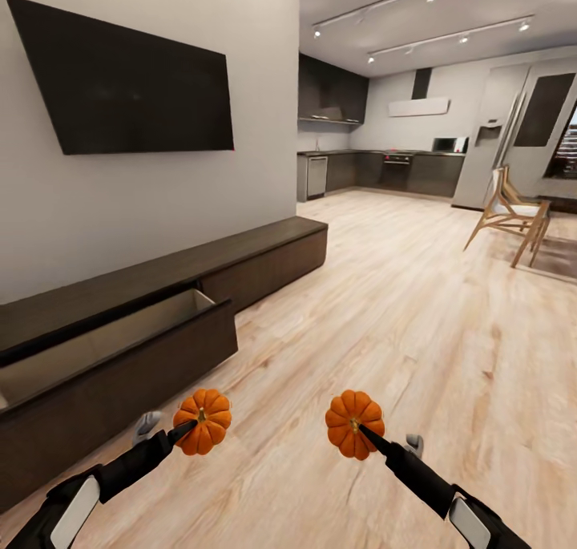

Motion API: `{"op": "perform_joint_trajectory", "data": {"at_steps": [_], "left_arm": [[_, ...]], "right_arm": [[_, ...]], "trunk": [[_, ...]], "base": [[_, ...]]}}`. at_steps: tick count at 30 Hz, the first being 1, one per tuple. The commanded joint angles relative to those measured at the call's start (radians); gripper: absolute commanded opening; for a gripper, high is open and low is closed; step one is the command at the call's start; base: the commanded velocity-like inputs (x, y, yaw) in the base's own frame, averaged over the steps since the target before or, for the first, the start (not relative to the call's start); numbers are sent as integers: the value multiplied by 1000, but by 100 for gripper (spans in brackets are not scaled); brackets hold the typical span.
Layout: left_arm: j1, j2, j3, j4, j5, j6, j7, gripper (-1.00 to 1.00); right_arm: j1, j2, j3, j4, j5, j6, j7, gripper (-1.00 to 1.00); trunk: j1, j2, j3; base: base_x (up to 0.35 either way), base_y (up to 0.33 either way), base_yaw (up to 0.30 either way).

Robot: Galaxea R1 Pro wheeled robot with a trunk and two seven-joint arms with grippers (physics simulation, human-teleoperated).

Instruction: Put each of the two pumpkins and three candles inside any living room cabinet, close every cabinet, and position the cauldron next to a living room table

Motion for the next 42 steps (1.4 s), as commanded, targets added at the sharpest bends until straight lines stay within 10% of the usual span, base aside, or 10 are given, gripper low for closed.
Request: {"op": "perform_joint_trajectory", "data": {"at_steps": [1, 42], "left_arm": [[-1, 0, 1, 0, 12, 11, -2, -100], [-1, 0, 4, 0, 18, 11, -10, -100]], "right_arm": [[0, -1, 1, -1, -12, 11, 3, -100], [0, -1, 1, -1, -12, 11, 1, -100]], "trunk": [[0, 0, -1], [0, 0, -1]], "base": [[302, -116, 288], [231, -95, 288]]}}
